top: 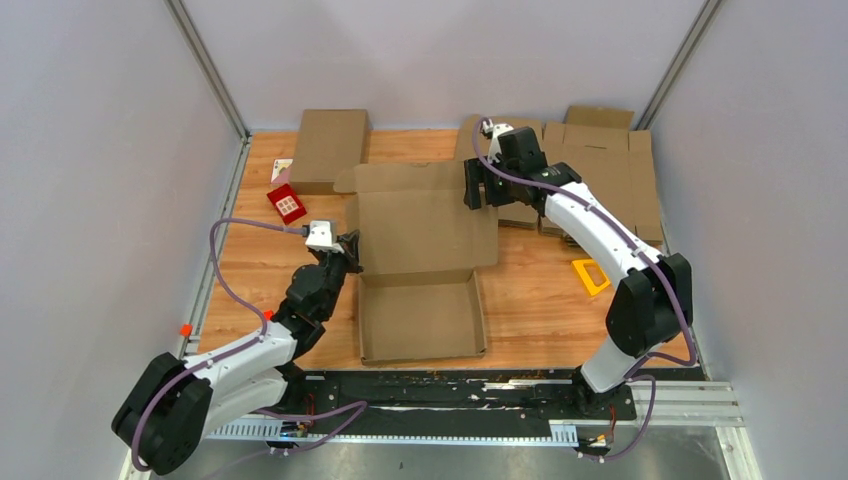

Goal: Fold the paper box

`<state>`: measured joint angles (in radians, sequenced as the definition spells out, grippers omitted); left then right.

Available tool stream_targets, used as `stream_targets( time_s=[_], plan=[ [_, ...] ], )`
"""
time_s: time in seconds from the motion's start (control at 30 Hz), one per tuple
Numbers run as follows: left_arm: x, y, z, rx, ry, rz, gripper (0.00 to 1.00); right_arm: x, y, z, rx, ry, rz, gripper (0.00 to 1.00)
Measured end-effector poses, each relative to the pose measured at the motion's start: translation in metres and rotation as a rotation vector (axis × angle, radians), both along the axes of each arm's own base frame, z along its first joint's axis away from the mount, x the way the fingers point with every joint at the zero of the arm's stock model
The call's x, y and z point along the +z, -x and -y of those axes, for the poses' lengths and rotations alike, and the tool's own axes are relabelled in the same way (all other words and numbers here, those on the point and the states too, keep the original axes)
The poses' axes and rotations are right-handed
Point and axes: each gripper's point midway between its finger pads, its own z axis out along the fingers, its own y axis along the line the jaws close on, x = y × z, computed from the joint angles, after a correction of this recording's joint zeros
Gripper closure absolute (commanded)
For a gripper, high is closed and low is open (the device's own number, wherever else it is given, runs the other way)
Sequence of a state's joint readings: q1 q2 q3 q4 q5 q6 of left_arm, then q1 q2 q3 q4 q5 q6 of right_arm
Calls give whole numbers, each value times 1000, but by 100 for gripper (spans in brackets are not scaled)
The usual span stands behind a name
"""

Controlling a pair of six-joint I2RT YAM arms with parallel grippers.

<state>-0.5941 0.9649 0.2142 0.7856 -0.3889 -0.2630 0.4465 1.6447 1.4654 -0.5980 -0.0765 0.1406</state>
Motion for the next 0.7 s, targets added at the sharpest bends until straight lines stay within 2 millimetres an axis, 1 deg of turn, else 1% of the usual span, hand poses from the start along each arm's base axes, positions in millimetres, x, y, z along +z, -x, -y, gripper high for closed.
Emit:
stream_targets(
  time_s=[0.1, 0.13, 0.2, 0.23, 0.27, 0.33, 0.43, 0.5, 0.53, 0.57, 0.63, 0.7],
  plan=[
    [4, 0, 0, -3, 7, 12, 100, -6, 4, 8, -12, 35, -22, 18],
    [5, 0, 1, -4, 10, 15, 100, -7, 4, 10, -13, 40, -26, 19],
    [6, 0, 1, -5, 11, 18, 100, -8, 5, 12, -7, 41, -33, 25],
    [6, 0, 1, -6, 11, 19, 100, -8, 5, 12, 3, 36, -37, 31],
    [6, 1, 1, -7, 12, 20, 100, -8, 6, 12, 14, 28, -43, 40],
    [7, 0, 1, -8, 14, 22, 100, -8, 8, 9, 39, 11, -52, 54],
    [7, 1, 2, -8, 14, 22, 100, -8, 11, 5, 70, -13, -65, 82],
    [6, 1, 1, -8, 13, 22, 98, -8, 12, 2, 86, -21, -67, 98],
    [6, 1, 1, -8, 13, 20, 93, -7, 13, 1, 89, -30, -70, 100],
    [6, 1, 1, -8, 13, 20, 88, -7, 13, 0, 97, -33, -70, 100],
    [5, 1, 1, -8, 13, 19, 70, -5, 13, -1, 94, -40, -66, 100],
    [6, 1, 1, -6, 18, 18, 55, -1, 12, -1, 92, -43, -48, 100]
  ],
)
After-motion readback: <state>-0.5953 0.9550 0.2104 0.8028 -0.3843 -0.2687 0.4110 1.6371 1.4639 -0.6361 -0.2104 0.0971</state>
